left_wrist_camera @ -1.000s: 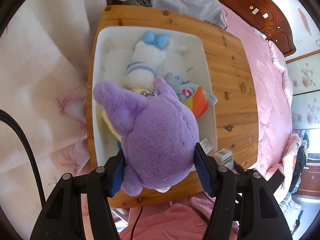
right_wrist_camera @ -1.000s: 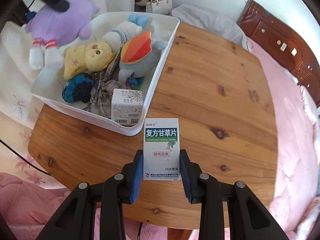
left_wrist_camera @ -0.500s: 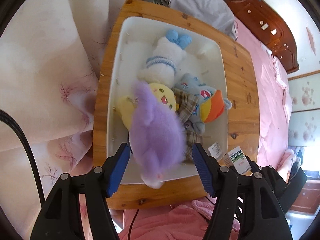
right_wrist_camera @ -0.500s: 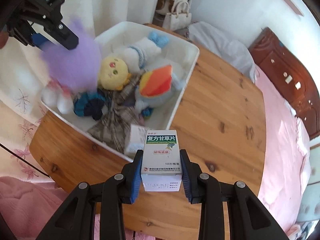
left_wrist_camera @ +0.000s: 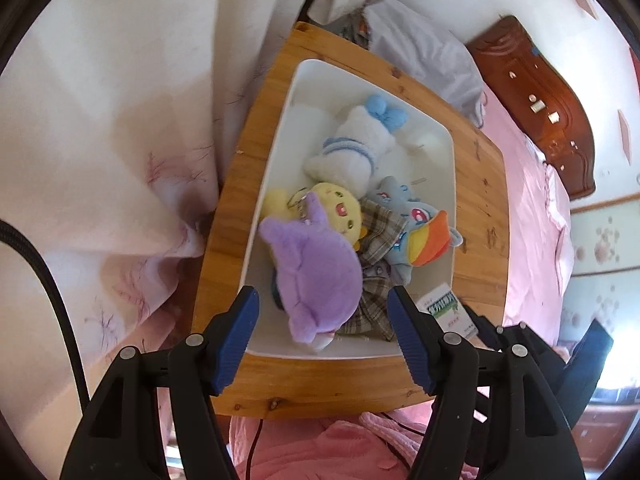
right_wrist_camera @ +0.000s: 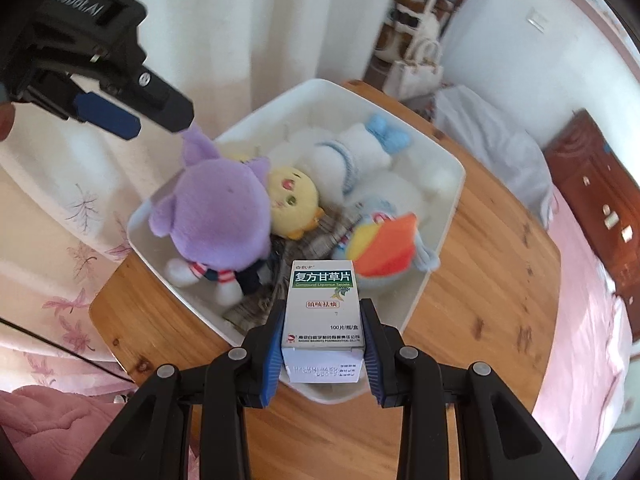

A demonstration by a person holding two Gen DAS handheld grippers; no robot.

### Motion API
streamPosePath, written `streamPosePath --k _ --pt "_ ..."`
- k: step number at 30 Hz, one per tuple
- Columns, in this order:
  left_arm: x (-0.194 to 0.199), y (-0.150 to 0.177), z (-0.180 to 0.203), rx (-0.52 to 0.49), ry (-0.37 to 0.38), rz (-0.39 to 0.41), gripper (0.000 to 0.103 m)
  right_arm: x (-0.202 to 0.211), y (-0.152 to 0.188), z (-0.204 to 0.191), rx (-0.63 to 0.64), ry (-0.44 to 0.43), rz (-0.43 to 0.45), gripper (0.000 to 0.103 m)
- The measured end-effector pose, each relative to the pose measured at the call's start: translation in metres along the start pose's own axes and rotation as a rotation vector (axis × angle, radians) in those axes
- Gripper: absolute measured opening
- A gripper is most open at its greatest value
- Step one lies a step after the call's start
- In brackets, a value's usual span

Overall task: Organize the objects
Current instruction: 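Carry the purple plush with the left tool while the right tool carries the medicine box, then open the left tool to drop the plush while the right tool releases the medicine box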

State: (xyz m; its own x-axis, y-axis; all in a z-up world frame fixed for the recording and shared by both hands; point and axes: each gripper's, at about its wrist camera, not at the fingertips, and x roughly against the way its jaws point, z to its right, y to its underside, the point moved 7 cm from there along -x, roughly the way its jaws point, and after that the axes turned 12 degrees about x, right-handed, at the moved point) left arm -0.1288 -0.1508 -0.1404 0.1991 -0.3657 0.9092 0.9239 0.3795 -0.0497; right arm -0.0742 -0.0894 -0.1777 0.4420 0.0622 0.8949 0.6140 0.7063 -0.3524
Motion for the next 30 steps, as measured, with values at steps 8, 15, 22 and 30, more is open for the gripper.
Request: streamPosePath --k 8,15,22,30 --pt "0.012 0.015 -0.013 0.059 -0.056 0.049 0.070 0.008 -0.015 0.006 0.002 -0.069 0.083 0.051" --pt "0.021 0.024 0.003 0.085 -0.095 0.154 0.070 0.030 -0.007 0.018 0.024 -0.131 0.176 0.067" --pt "0.025 0.047 0.032 0.134 -0.134 0.268 0.071 0.061 0.021 0.031 0.064 -0.226 0.260 0.082" --pt "0.020 0.089 0.086 0.165 0.024 0.329 0.072 0.089 0.083 0.062 0.092 -0.222 0.296 0.097"
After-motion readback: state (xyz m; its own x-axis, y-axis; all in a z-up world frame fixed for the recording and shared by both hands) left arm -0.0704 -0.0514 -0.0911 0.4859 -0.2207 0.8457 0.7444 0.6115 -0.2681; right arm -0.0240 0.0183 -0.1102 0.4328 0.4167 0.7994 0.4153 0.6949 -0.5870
